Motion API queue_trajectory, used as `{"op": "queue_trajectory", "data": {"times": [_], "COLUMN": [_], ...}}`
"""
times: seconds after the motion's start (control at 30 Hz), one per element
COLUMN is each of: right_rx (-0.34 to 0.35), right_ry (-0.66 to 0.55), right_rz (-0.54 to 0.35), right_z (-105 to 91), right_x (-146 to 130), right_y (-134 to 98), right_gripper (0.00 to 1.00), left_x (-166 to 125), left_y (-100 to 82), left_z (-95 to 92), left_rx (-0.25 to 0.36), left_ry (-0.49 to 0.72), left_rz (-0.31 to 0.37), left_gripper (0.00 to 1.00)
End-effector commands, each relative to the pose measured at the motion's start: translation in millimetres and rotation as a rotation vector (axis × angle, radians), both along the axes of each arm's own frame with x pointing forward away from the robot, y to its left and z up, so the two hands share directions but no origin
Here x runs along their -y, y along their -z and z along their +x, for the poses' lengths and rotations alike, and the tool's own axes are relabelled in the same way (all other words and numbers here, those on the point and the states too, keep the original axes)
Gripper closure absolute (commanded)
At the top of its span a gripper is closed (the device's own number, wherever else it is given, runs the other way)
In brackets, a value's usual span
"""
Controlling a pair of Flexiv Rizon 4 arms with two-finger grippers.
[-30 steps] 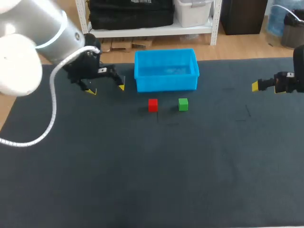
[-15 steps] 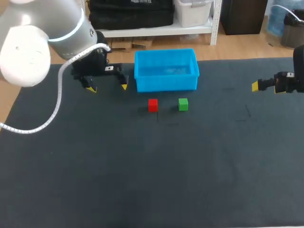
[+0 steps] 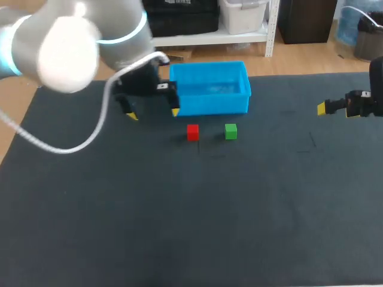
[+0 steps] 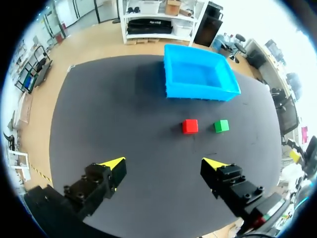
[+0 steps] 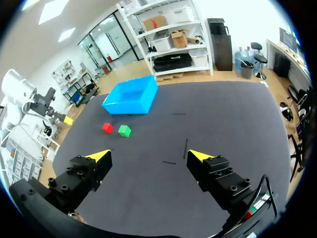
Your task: Use the left arm to pick the red cube and place it into the blue plastic box first, then use the right arm to grasp the green cube and put it into the same blue plastic box after the first action is fully finished.
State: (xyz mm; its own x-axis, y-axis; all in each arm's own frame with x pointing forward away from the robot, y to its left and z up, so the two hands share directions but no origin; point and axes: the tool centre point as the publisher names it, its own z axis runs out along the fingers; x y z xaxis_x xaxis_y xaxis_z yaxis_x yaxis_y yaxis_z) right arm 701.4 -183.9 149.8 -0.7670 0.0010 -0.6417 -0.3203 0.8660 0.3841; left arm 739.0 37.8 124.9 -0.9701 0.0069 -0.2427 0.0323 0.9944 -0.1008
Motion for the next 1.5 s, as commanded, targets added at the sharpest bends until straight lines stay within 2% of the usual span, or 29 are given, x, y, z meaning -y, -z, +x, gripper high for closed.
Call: {"op": "queue_trajectory", "data": {"times": [0.03, 0.1, 0.17, 0.4, 0.6, 0.67, 1.23, 1.37, 1.5], "right_rx": [0.000, 0.000, 0.000, 0.000, 0.000, 0.000, 0.000, 0.000, 0.000], "right_ry": [-0.001, -0.001, -0.001, -0.001, -0.001, -0.001, -0.001, -0.001, -0.001], "right_rz": [-0.001, -0.001, -0.001, -0.001, -0.001, -0.001, -0.001, -0.001, -0.001], "right_z": [-0.6, -0.6, -0.6, -0.6, -0.6, -0.6, -0.6, -0.6, -0.6], "right_x": [1, 1, 1, 1, 1, 1, 1, 1, 1], "right_y": [0, 0, 0, 0, 0, 0, 0, 0, 0], "right_gripper": [0.00, 0.00, 0.00, 0.00, 0.00, 0.00, 0.00, 0.00, 0.00], "left_x": [31, 37, 42, 53, 62, 63, 63, 65, 69], "left_y": [8.6, 11.2, 13.2, 21.8, 32.4, 35.6, 35.6, 42.7, 47.1], "left_z": [33.4, 35.3, 37.2, 42.3, 42.9, 43.9, 43.9, 48.4, 51.9], "left_rx": [-0.084, -0.087, -0.098, -0.131, -0.148, -0.125, -0.125, -0.132, -0.122], "left_ry": [-0.003, -0.001, 0.004, 0.000, 0.009, -0.002, -0.002, 0.010, 0.009], "left_rz": [0.069, 0.076, 0.052, 0.094, 0.092, 0.059, 0.059, 0.007, 0.025], "left_gripper": [0.00, 0.00, 0.00, 0.00, 0.00, 0.00, 0.00, 0.00, 0.00]}}
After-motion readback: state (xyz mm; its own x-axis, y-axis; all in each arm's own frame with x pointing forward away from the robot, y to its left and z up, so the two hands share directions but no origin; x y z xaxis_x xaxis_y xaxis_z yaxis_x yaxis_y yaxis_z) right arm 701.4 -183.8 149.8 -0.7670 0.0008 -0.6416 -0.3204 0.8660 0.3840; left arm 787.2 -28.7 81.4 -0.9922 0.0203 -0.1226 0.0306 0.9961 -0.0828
